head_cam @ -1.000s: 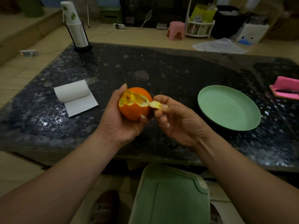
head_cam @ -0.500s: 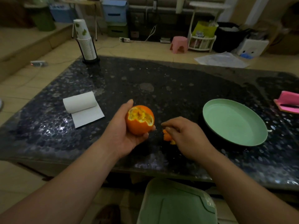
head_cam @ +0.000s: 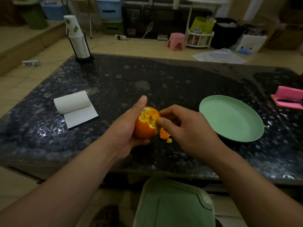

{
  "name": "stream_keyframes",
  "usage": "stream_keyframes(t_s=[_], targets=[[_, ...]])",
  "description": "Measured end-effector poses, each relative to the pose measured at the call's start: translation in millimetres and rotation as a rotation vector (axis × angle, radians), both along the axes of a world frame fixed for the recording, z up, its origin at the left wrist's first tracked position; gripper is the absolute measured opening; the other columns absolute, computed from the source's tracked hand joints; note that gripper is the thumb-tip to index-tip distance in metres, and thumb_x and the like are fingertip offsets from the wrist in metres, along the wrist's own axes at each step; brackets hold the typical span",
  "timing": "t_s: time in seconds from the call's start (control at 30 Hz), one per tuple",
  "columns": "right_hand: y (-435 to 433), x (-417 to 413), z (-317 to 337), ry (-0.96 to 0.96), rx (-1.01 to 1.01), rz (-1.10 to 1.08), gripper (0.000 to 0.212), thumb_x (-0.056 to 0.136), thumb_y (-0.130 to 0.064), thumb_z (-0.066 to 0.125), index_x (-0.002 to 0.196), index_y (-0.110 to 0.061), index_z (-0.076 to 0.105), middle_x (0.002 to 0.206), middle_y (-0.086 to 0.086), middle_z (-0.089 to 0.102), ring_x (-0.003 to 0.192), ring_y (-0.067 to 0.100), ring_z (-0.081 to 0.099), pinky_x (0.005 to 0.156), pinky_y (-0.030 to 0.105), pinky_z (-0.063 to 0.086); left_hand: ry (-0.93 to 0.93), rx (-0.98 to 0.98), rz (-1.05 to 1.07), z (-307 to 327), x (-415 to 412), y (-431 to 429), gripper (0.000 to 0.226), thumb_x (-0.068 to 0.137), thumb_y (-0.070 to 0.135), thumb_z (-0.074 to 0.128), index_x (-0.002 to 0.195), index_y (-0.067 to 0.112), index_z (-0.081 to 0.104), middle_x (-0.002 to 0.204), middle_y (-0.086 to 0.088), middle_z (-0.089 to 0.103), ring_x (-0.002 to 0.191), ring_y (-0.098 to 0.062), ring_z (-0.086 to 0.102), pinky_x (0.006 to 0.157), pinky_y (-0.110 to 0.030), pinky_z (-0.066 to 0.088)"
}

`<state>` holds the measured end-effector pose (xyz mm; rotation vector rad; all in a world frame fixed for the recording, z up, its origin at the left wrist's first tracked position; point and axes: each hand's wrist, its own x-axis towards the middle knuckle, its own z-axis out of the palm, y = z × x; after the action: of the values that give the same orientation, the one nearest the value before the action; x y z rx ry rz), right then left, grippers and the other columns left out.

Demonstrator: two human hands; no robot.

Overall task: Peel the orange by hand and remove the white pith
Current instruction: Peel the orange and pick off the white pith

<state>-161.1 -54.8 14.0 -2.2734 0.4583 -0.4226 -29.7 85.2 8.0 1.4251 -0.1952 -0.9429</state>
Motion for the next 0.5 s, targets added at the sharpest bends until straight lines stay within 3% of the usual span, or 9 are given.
stream_keyframes(t_s=[0.1,0.23,0.37,0.5], targets=[[-0.3,-2.1,-0.1,0.048,-0.091,0.016,0.019,0.102,-0.045,0.063,0.119,-0.038,0.068,0.092,-0.017,0.073,0.080,-0.001,0.069,0.071,0.028,0.059,-0.042,0.004,-0.024,1.0,-1.7,-2.1,0.060,0.088,0.073,0.060,0.122,0.025,0.069,0.102,-0.009,0.081,0.081,-0.021,0.077,0.059,-0.035,0.061],[1.4,-2.7,-0.6,0.111,-0.280,0.042,0.016,0.104,-0.041,0.056,0.113,-0.031,0.064,0.081,-0.011,0.068,0.070,0.006,0.064,0.063,0.036,0.055,-0.030,-0.008,-0.020,-2.1,-2.9,-4.2,0.048,0.094,0.064,0.065,0.116,0.022,0.070,0.112,-0.013,0.078,0.098,-0.031,0.078,0.081,-0.055,0.065],[9.2,1.0,-6.5,0.038,-0.417,-0.011,0.011,0.102,-0.033,0.057,0.102,-0.023,0.062,0.071,-0.008,0.060,0.063,0.011,0.059,0.059,0.039,0.050,-0.074,-0.024,-0.011,-6.7,-7.0,-6.6,0.034,0.096,0.058,0.066,0.104,0.025,0.071,0.113,-0.016,0.076,0.094,-0.031,0.076,0.080,-0.054,0.065],[10.2,2.7,-13.3,-0.066,-0.300,-0.089,0.004,0.096,-0.028,0.066,0.097,-0.024,0.068,0.070,-0.008,0.063,0.062,0.010,0.060,0.058,0.037,0.051,-0.085,-0.040,0.001,-8.6,-6.2,-6.7,0.034,0.096,0.056,0.067,0.105,0.024,0.071,0.112,-0.017,0.075,0.090,-0.029,0.075,0.073,-0.047,0.062]])
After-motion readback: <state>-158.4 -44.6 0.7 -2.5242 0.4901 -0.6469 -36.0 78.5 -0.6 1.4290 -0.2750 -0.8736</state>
